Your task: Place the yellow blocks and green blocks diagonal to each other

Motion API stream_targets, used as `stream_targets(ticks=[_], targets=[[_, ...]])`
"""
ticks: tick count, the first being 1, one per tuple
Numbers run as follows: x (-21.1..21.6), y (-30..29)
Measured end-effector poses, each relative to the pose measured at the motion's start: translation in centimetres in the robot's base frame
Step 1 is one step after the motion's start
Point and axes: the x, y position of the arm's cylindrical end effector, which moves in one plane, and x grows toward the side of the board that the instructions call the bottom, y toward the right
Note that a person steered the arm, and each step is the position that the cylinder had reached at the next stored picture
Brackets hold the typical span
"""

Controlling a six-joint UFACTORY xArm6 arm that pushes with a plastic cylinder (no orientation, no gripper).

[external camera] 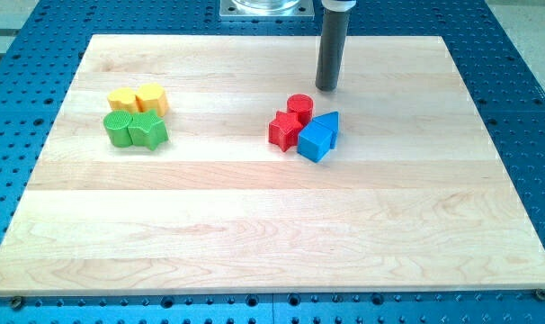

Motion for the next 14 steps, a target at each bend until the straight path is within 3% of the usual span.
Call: stream_targets(ticks=[2,4,6,8,9,10,11,14], targets=[[-0.1,-0.4],[0.2,-4.6],[-7.2,-14.7],[-10.5,-29.7],[-8.2,-36.3],[-2.5,-39.2],[5.5,-38.1],[5.0,-32.9]])
